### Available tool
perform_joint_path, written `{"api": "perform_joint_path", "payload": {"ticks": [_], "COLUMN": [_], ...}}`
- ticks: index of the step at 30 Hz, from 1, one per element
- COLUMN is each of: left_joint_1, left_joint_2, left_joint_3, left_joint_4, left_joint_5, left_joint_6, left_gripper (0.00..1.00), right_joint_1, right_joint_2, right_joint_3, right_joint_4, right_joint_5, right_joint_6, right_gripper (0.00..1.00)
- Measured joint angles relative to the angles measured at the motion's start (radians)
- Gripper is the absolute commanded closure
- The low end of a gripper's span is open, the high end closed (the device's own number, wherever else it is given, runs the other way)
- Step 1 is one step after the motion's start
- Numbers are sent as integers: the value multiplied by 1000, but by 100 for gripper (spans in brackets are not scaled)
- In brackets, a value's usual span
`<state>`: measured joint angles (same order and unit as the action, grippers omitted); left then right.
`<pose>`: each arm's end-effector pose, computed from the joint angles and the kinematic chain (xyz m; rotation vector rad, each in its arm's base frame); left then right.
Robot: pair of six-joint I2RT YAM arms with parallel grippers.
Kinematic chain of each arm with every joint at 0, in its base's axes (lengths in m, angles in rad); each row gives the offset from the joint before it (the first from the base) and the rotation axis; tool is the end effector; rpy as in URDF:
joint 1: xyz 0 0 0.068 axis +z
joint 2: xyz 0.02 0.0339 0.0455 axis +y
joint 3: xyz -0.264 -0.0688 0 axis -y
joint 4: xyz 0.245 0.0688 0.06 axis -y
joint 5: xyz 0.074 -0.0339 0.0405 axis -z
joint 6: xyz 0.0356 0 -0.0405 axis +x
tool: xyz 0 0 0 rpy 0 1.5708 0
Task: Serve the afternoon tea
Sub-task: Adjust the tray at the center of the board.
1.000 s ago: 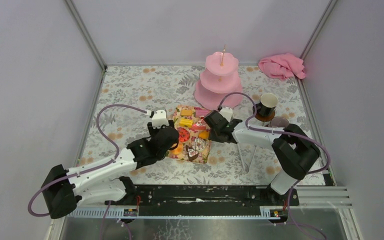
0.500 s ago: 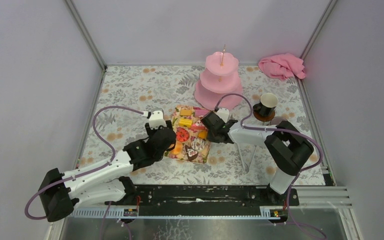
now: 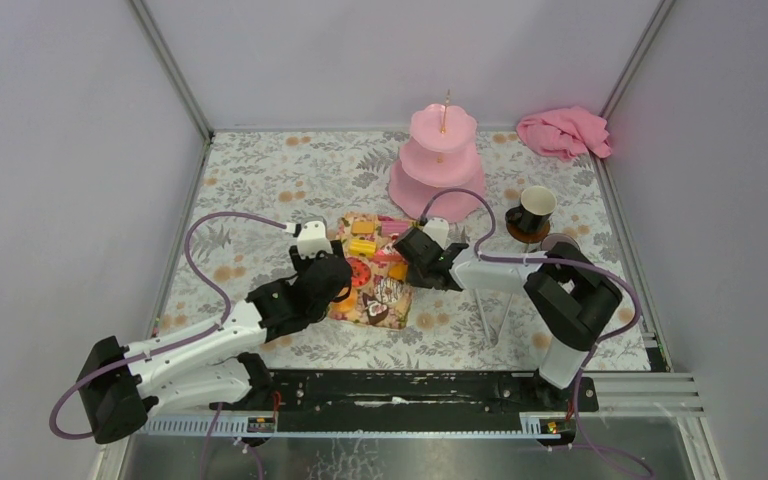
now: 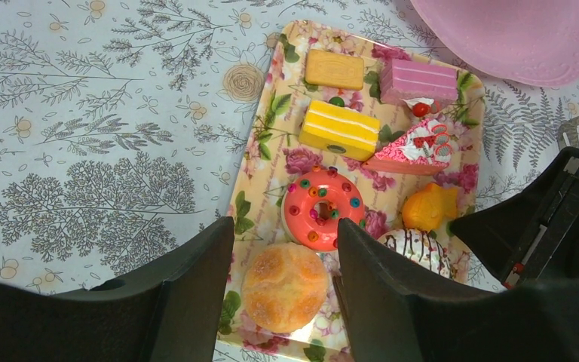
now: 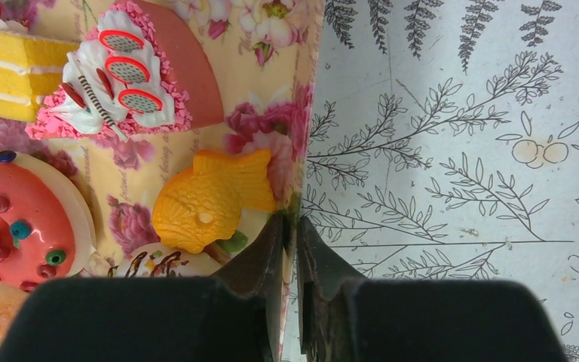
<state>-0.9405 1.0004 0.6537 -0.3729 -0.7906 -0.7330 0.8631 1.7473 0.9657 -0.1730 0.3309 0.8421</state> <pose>0.1399 -0.1489 0.2436 -0.1707 2.0477 -0.1152 0.2329 0.2544 0.1555 0.1056 2.4777 0.3213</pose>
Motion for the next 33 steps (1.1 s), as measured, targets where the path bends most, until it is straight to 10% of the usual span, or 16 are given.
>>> {"api": "perform_joint_path", "payload": {"ticks": [9, 33], "left_joint_1": [0, 117], "left_joint_2": [21, 108], "left_joint_3": [0, 35], "left_joint_4": [8, 140], "left_joint_5": [-2, 30], "left_joint_6": [1, 115], "left_gripper": [39, 37], "right_joint_1": [18, -13], "right_joint_2": [-37, -206], "right_joint_3": [-23, 476], "right_joint_4": [-36, -348], "right_joint_5": [6, 354], "right_joint_6": [-29, -338], "right_gripper": [37, 32]}}
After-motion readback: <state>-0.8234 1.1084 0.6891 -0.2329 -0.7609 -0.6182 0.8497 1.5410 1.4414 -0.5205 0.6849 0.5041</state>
